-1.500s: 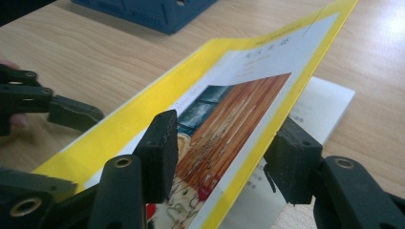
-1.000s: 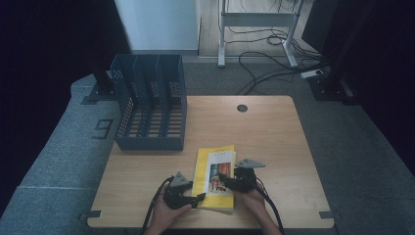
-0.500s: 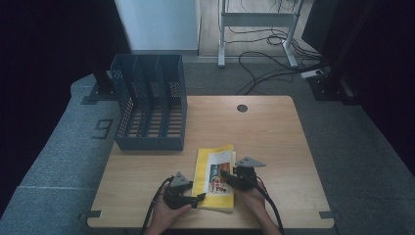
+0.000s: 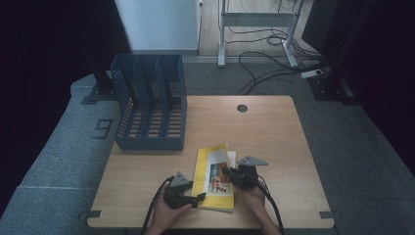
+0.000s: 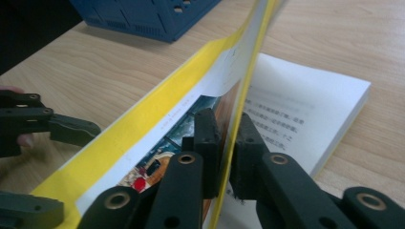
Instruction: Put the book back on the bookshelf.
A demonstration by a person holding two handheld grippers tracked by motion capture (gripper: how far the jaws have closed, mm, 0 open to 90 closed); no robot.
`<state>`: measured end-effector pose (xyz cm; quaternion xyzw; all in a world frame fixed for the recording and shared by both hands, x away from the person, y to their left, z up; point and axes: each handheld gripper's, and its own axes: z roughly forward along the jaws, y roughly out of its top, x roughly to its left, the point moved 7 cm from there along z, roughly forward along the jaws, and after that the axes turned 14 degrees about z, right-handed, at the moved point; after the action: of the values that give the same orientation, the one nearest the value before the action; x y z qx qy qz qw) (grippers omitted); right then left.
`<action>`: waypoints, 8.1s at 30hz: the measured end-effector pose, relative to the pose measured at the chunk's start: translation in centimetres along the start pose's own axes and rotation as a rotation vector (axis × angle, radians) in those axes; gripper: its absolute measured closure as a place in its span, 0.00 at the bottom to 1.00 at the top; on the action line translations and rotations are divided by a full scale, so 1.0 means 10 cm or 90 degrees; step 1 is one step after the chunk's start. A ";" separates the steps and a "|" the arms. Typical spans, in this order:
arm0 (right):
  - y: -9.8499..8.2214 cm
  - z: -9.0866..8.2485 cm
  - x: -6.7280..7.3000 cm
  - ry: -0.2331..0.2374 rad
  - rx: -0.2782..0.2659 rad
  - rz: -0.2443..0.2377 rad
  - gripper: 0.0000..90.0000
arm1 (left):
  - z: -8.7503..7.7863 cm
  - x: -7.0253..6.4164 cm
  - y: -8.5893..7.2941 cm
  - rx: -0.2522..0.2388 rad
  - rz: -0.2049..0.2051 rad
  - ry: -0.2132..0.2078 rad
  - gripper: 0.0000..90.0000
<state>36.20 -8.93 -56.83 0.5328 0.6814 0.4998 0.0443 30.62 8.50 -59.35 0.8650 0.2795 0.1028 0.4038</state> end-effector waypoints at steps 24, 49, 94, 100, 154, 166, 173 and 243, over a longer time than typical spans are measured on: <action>0.08 -0.05 0.13 0.008 -0.053 -0.022 0.97 | 0.01 0.07 0.03 -0.016 -0.036 -0.019 0.32; 0.19 -0.19 0.33 0.051 -0.110 -0.074 0.97 | 0.03 0.16 0.13 -0.034 -0.067 -0.025 0.32; 0.30 -0.38 0.54 0.072 -0.158 -0.137 0.97 | 0.17 0.27 0.32 -0.065 -0.143 -0.101 0.26; 0.29 -0.38 0.54 0.073 -0.159 -0.137 0.97 | 0.19 0.27 0.31 -0.062 -0.148 -0.104 0.27; -0.04 -0.01 -0.30 -0.124 0.074 -0.029 0.43 | 0.25 0.32 0.26 -0.038 -0.136 -0.037 0.47; -0.06 0.02 -0.26 -0.104 0.078 -0.042 0.43 | 0.24 0.39 0.27 -0.044 -0.158 -0.046 0.48; -0.06 0.02 -0.25 -0.102 0.075 -0.048 0.43 | 0.23 0.42 0.25 -0.054 -0.178 -0.068 0.53; 0.28 -0.37 0.14 0.051 -0.020 -0.020 0.20 | -0.44 -0.08 0.79 -0.232 0.066 -0.015 0.75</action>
<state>35.32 -10.40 -52.27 0.5007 0.6833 0.5304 0.0333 31.34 6.81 -50.46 0.7918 0.2069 0.1625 0.5513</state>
